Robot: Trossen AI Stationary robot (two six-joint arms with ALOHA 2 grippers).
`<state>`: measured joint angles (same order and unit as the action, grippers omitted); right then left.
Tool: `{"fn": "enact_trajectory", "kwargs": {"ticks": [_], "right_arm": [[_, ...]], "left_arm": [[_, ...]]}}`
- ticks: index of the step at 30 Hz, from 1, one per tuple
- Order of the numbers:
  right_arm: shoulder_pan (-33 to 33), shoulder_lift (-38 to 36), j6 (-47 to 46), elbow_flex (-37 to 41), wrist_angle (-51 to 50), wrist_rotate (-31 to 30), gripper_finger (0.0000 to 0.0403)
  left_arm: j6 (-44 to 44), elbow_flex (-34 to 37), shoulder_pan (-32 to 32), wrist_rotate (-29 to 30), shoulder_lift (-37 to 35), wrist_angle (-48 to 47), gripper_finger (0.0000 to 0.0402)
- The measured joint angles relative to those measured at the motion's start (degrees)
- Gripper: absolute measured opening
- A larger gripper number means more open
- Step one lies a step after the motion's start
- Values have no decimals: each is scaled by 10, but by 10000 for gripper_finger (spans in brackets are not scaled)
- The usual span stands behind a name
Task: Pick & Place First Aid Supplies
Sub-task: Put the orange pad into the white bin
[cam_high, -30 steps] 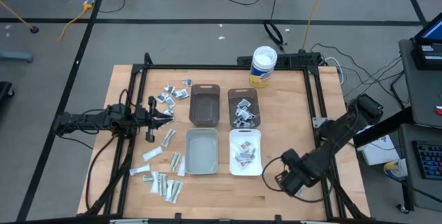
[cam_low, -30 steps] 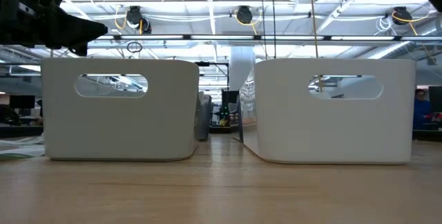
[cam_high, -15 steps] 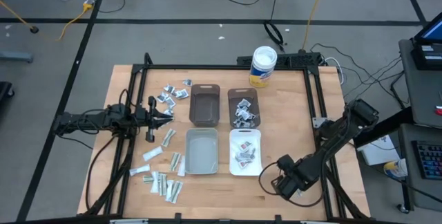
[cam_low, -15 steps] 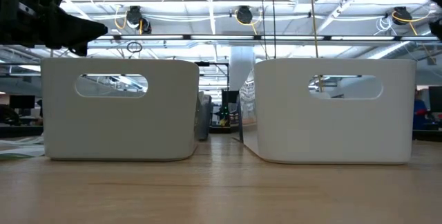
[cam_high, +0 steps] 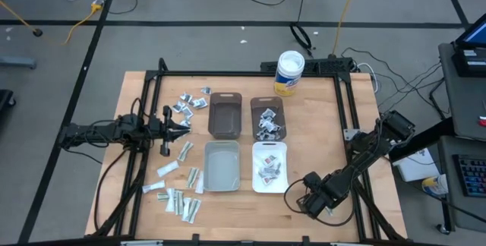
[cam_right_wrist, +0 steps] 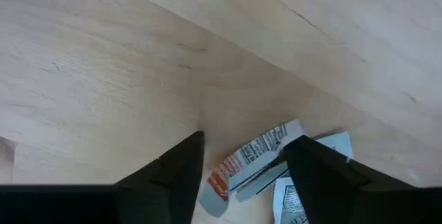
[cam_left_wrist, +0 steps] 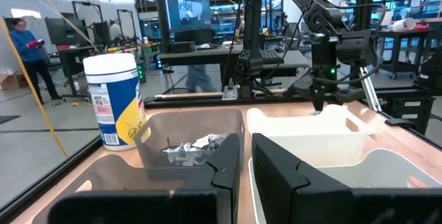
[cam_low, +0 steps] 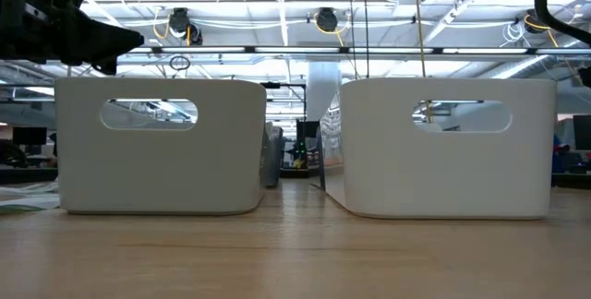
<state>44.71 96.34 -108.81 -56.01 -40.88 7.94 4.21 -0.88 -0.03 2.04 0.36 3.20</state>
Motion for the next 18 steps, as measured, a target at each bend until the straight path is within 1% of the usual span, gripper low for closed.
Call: {"fn": "enact_trajectory", "kwargs": {"ticks": [6, 9, 12, 14, 18], "right_arm": [[0, 0, 1, 0, 0, -2, 104], [-5, 0, 17, 0, -6, -2, 63], [-17, 1, 43, -14, -50, -6, 20], [-29, -2, 80, -29, -87, -7, 7], [-55, -18, 149, -65, -161, -6, 10]], "left_arm": [[0, 0, 0, 0, 0, 0, 47], [0, 0, 0, 0, 0, 0, 47], [0, 0, 0, 0, 0, 0, 47], [0, 0, 0, 0, 0, 0, 47], [0, 0, 0, 0, 0, 0, 47]]}}
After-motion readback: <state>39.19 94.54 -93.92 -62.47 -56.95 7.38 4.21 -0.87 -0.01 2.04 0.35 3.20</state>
